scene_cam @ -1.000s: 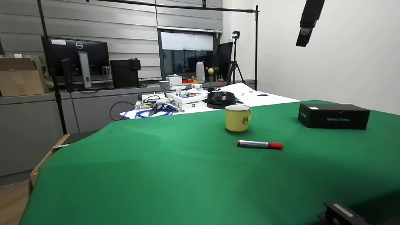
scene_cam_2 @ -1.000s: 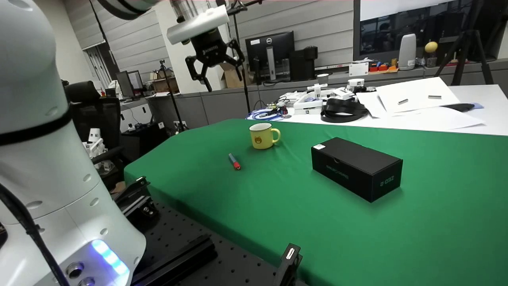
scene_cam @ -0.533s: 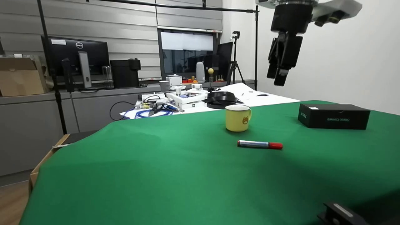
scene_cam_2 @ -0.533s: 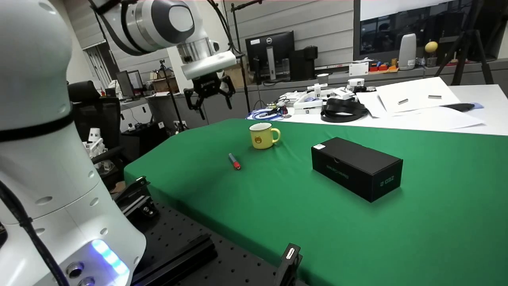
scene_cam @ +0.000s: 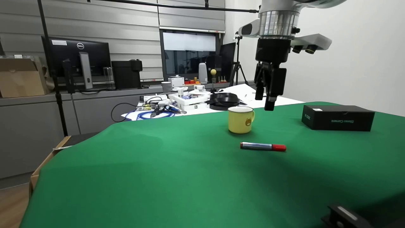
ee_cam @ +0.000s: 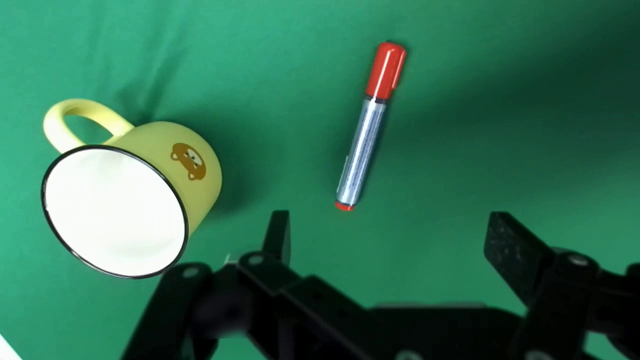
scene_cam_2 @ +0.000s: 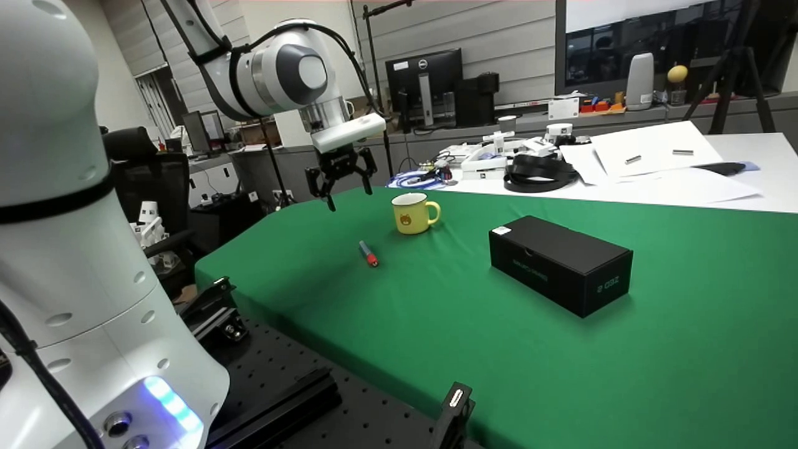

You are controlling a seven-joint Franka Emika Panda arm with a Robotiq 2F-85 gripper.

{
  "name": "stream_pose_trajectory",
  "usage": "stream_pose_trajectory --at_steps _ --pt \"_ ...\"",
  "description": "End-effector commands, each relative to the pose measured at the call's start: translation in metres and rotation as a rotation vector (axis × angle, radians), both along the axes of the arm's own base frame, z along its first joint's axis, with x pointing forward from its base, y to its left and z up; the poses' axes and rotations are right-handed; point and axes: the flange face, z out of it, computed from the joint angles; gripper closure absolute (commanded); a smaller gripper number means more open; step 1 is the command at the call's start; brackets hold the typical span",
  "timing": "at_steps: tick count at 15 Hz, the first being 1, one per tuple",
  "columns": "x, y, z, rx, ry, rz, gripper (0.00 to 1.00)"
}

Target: Put the marker inside the mug cup

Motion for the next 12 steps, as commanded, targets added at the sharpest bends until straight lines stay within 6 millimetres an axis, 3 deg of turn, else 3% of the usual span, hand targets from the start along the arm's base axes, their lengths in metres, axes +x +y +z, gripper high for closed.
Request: stream_pose_trajectory --at_steps 1,5,12 --pt "0.0 0.001 0.002 0.001 -0.003 0.0 0.0" --pt "0.0 0.002 0.004 0.002 -0.008 0.002 0.0" --pt "0.003 -0.014 -0.03 -0.037 0.013 -0.138 0.0"
